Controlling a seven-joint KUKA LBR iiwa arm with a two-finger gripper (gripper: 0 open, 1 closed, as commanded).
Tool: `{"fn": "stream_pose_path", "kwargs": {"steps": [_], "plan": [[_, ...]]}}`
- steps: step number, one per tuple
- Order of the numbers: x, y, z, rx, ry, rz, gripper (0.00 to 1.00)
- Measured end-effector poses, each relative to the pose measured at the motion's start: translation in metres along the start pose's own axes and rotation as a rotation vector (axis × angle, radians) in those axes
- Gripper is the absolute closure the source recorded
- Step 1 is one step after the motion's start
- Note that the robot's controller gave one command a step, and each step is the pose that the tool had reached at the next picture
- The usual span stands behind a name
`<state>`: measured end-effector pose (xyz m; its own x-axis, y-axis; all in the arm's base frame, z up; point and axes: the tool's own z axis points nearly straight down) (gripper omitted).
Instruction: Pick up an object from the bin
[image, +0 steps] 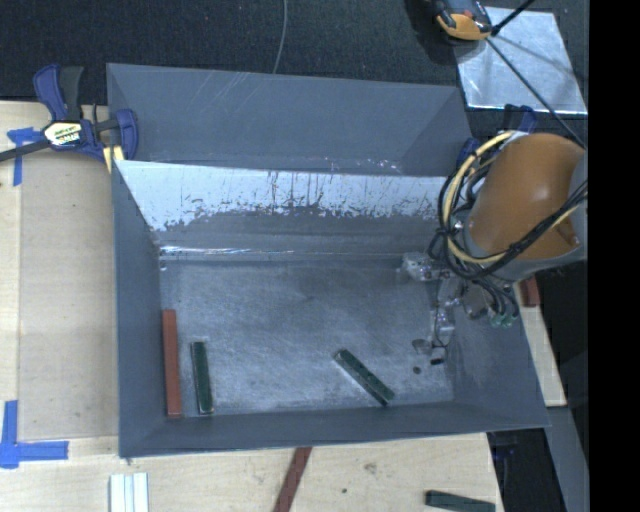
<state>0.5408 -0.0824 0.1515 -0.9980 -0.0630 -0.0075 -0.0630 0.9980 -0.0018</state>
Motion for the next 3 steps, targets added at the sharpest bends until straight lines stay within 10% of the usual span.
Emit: {"fn": "stream_pose_path", "kwargs": {"steps": [1,2,3], "plan": [[0.040,0.032,0.005,-0.002,0.012,0.182,0.00],[0.019,0.067,0.023,-0.002,0.006,0.165,0.00],[0.035,0.069,0.055,-0.001,-0.001,0.273,0.00]]}}
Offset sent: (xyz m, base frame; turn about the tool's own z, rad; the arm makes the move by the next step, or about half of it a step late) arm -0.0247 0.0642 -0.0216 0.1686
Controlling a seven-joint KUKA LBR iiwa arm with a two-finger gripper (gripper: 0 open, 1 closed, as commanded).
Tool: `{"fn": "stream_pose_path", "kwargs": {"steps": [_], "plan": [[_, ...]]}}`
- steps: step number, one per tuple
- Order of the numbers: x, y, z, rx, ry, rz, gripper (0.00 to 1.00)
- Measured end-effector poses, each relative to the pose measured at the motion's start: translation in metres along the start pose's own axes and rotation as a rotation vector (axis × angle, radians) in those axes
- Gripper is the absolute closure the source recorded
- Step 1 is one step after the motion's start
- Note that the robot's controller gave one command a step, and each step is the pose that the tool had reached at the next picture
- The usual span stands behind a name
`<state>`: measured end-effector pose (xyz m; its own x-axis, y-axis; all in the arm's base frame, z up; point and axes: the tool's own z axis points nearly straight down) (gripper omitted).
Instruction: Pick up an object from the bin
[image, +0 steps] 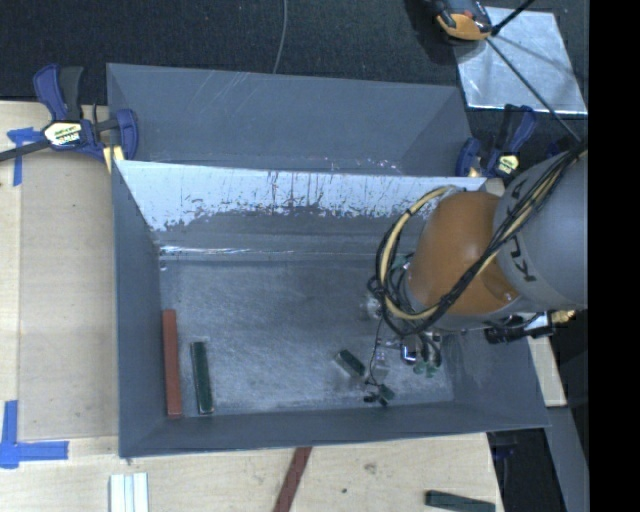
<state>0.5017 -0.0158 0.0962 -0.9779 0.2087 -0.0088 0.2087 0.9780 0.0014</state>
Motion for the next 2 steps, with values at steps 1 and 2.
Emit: {"fn": "stream_pose_path", "kwargs": {"steps": [1,2], "plan": [[0.0141,-0.0003,0.0248,0.001,0.003,-0.119,1.00],[0.0141,-0.0003,0.0248,0.001,0.003,-0.119,1.00]]}}
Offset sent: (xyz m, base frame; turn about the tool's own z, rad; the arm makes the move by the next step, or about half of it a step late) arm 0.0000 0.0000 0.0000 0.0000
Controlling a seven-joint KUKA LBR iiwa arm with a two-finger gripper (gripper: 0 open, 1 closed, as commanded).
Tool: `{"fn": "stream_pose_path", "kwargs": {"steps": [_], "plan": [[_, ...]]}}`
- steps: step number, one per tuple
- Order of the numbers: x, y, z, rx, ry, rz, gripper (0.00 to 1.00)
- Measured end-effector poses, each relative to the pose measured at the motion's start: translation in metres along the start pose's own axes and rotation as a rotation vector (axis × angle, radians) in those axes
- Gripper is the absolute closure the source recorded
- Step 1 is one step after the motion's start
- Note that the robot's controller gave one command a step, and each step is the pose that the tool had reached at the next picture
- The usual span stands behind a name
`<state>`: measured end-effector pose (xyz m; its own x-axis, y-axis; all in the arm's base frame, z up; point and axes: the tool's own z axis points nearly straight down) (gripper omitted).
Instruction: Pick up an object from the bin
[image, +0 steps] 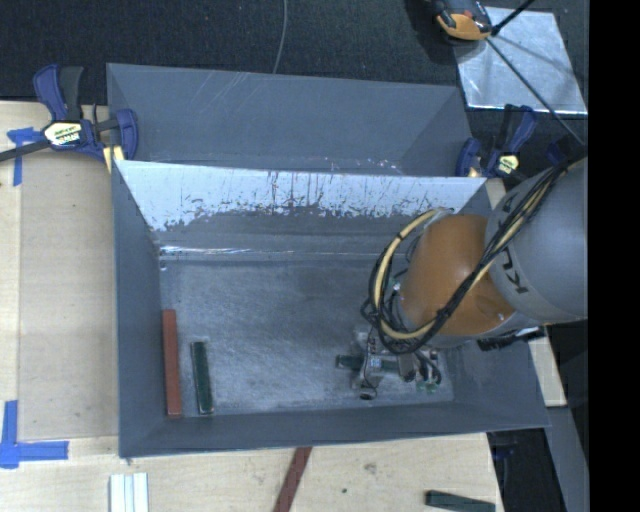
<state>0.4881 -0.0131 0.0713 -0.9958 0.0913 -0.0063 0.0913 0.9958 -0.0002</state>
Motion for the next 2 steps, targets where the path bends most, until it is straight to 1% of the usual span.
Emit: {"fn": "stream_pose_path", "kwargs": {"steps": [2], "plan": [[0.0008,-0.0001,-0.0094,0.000,0.004,0.000,1.00]]}}
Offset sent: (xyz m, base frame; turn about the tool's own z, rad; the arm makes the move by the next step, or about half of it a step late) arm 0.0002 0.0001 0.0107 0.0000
